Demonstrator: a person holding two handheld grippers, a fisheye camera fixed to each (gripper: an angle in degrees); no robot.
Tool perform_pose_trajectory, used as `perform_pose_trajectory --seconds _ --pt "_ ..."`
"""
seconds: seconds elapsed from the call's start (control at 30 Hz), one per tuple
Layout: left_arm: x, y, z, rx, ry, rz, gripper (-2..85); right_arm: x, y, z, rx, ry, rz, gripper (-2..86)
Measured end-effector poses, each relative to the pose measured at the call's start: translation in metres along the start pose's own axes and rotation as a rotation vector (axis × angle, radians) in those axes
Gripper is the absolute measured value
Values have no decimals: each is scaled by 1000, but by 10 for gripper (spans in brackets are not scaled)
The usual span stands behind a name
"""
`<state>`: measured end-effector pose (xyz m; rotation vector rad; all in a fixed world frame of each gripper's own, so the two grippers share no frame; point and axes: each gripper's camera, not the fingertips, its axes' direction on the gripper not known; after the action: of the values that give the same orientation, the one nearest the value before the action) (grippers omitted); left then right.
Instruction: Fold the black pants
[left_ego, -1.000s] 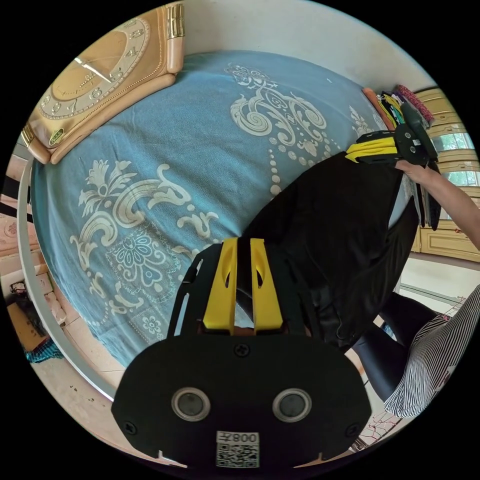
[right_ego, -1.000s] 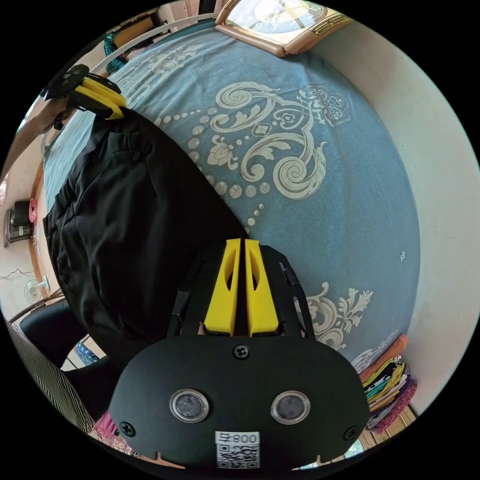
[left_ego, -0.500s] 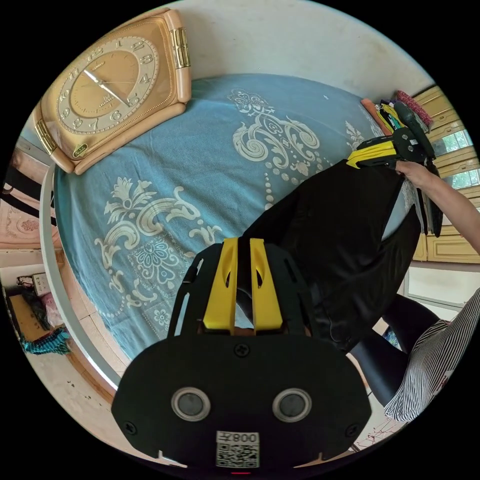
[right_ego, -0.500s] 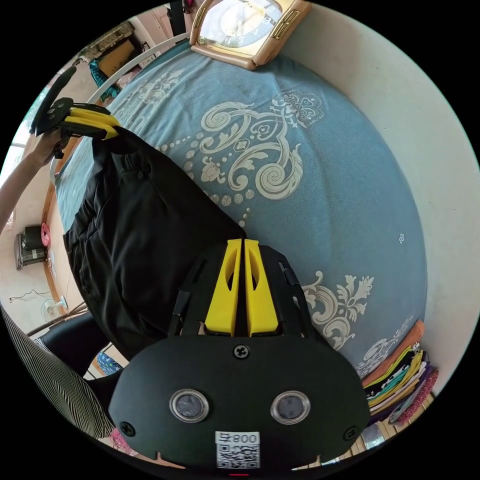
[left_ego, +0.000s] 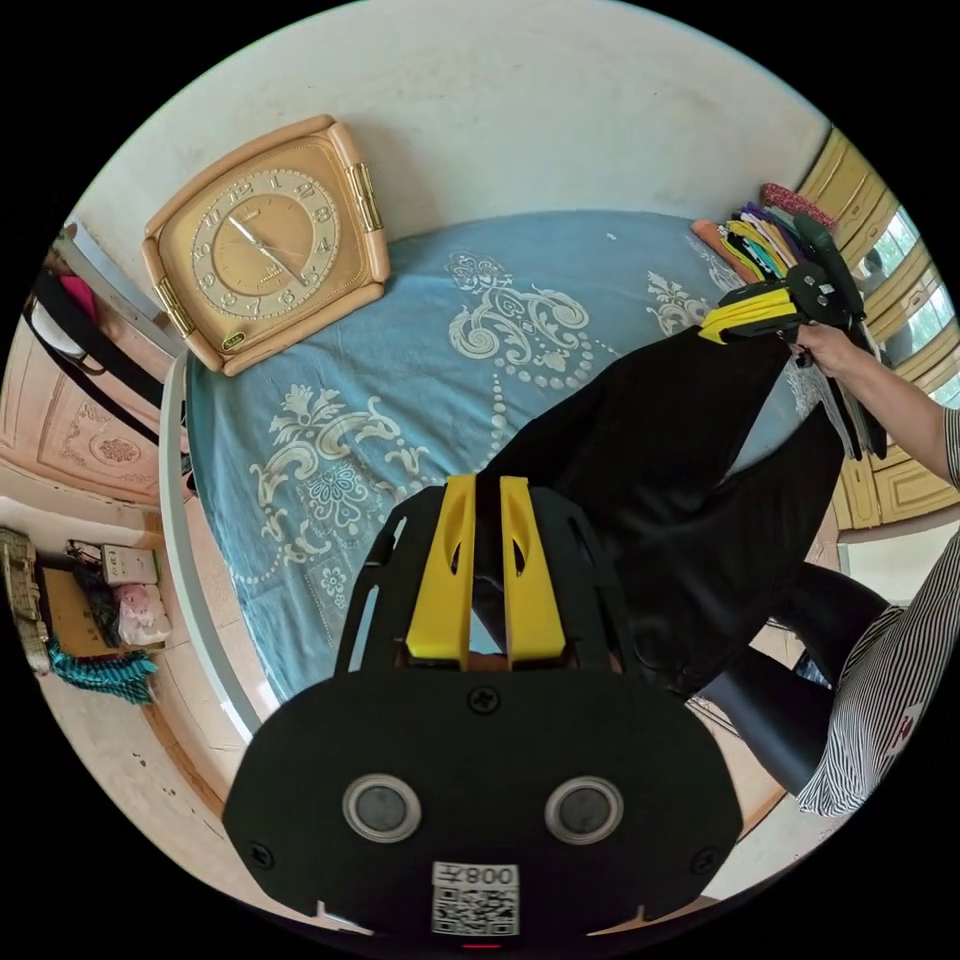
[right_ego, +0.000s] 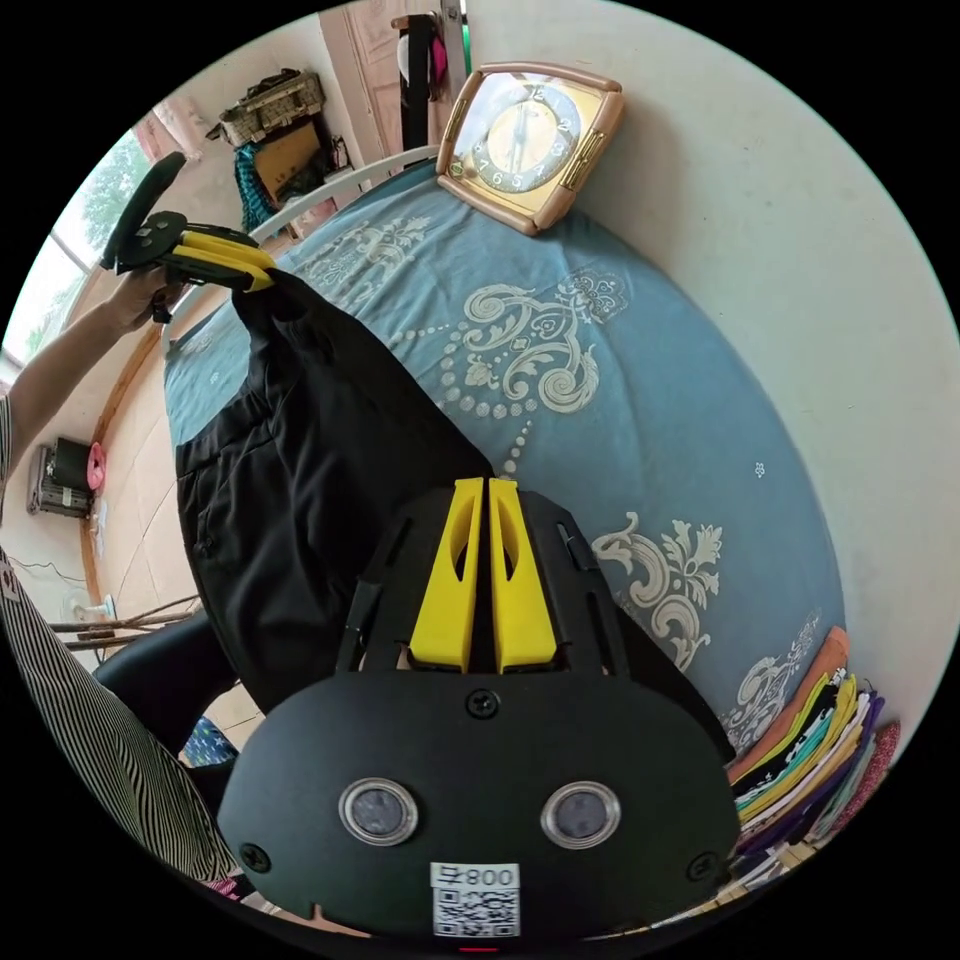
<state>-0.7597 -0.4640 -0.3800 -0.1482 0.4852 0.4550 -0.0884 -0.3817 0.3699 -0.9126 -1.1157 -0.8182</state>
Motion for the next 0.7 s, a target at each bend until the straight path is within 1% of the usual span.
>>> perform_pose_trajectory --seconds 0.37,0.53,0.7 --pt "81 97 -14 30 -82 51 11 -47 107 -16 131 -12 -91 5" --pt "109 142 -12 39 -87 25 10 -71 144 -15 148 -6 -124 5" --pt "136 196 -2 5 -91 -18 10 -101 174 -16 145 -27 -158 5"
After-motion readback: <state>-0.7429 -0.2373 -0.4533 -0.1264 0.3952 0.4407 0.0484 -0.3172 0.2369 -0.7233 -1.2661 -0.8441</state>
